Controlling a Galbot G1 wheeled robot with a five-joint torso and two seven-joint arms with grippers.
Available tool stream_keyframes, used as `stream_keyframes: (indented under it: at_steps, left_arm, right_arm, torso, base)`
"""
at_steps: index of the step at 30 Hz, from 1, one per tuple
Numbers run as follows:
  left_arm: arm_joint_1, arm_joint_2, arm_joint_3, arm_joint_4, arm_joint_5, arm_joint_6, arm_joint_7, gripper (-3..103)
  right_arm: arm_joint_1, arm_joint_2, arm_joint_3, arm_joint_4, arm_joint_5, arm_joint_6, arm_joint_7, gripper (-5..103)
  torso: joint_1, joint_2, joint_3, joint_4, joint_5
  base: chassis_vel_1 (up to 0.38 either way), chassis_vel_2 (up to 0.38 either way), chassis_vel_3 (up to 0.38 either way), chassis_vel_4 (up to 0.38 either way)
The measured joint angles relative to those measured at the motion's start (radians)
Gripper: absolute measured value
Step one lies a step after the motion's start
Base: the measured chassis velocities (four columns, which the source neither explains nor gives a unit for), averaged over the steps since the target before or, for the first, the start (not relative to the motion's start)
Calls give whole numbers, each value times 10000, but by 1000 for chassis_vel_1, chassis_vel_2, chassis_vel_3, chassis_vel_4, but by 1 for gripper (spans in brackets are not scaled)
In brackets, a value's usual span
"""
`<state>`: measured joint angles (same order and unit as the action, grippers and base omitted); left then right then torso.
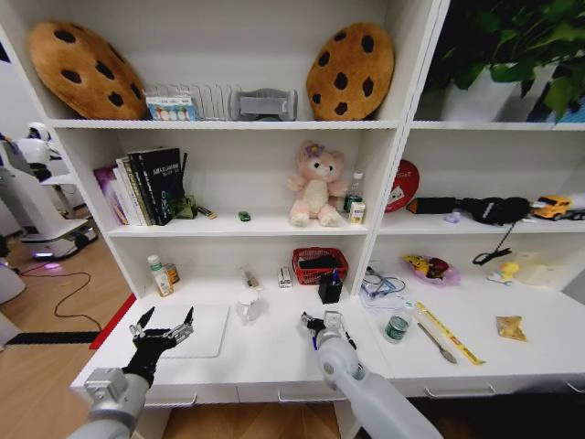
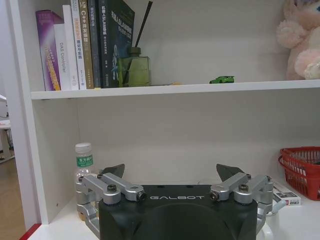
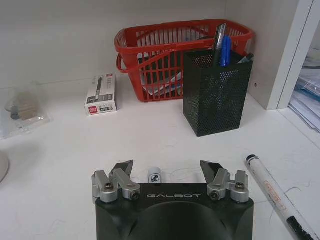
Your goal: Organize the objects on the table.
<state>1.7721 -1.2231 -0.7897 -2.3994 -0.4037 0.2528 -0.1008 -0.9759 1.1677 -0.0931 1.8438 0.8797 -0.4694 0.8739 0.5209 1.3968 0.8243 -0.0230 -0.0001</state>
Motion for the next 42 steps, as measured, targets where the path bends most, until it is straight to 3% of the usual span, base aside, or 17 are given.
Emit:
stream_keyframes:
  at_steps: [8, 24, 30, 35, 41, 42]
  left_arm:
    - [0, 0, 0, 0, 0, -1, 0, 100]
    - [0, 0, 0, -1, 0, 0, 0, 100]
    - [0, 0, 0, 0, 0, 0, 0, 100]
    - [0, 0, 0, 0, 0, -1, 1, 100]
    - [0, 0, 0, 0, 0, 0, 0, 100]
    - [0, 0, 0, 0, 0, 0, 0, 100]
  right_arm:
    - [78, 174, -24, -125, 273, -209, 153, 65]
    - [61, 119, -28, -225, 430, -560, 151, 59]
    - [92, 143, -89, -253, 440, -615, 141, 45]
    - [106, 154, -117, -257, 461, -616, 142, 24]
    - [85, 114, -72, -195, 674, -604, 144, 19]
    - [81, 90, -62, -169, 719, -597, 147, 14]
  torso:
    - [-1, 0, 0, 0, 0]
    - [0, 0, 0, 0, 0]
    - [0, 0, 0, 0, 0]
    - [0, 0, 0, 0, 0]
    - [0, 0, 0, 0, 0]
    - [-1, 0, 0, 0, 0]
  base:
    - [0, 0, 0, 0]
    - [0, 0, 0, 0]
    - [0, 0, 0, 0]
    - [0, 0, 0, 0]
    - [0, 0, 0, 0]
    - [0, 0, 0, 0]
